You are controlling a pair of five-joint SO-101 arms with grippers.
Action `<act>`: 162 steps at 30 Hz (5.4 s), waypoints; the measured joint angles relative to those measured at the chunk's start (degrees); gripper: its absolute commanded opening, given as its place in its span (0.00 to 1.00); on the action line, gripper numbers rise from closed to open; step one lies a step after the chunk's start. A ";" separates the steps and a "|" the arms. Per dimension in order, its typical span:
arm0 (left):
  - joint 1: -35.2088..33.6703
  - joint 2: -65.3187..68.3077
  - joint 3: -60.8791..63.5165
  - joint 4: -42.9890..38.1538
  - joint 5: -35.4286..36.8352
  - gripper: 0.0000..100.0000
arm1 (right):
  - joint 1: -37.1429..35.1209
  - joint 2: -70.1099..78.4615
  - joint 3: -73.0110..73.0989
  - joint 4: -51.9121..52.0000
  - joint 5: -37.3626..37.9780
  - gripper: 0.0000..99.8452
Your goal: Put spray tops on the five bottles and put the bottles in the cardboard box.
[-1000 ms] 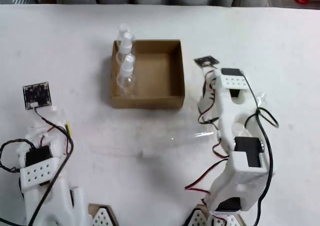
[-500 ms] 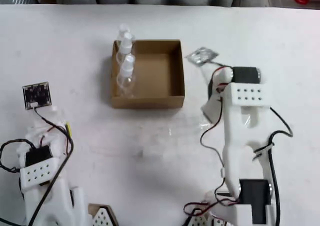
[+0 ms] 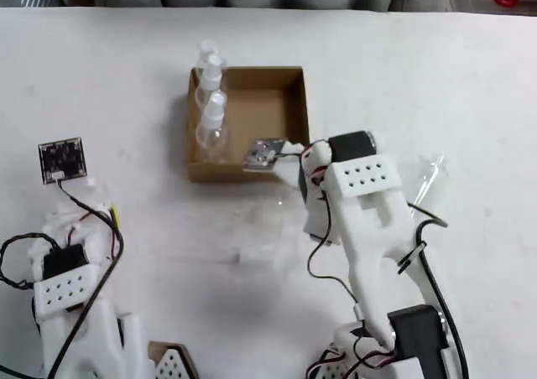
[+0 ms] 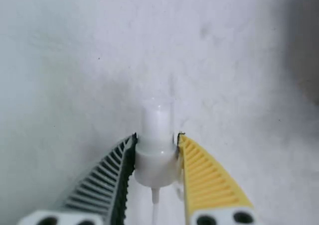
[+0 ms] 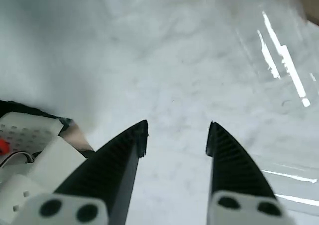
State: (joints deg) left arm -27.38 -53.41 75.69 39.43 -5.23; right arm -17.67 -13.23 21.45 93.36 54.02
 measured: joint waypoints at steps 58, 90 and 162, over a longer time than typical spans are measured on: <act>1.41 0.00 0.62 -1.14 -2.29 0.02 | -10.99 0.09 7.03 -18.37 28.48 0.26; 1.41 0.00 0.62 -1.14 -2.29 0.02 | -5.36 11.43 7.47 -24.62 29.19 0.26; 1.93 0.00 1.76 -3.52 -2.46 0.02 | 55.21 2.29 -2.55 -25.05 5.54 0.02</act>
State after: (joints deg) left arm -25.45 -53.41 77.45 35.91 -7.69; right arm 37.54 -10.95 18.90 68.31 59.56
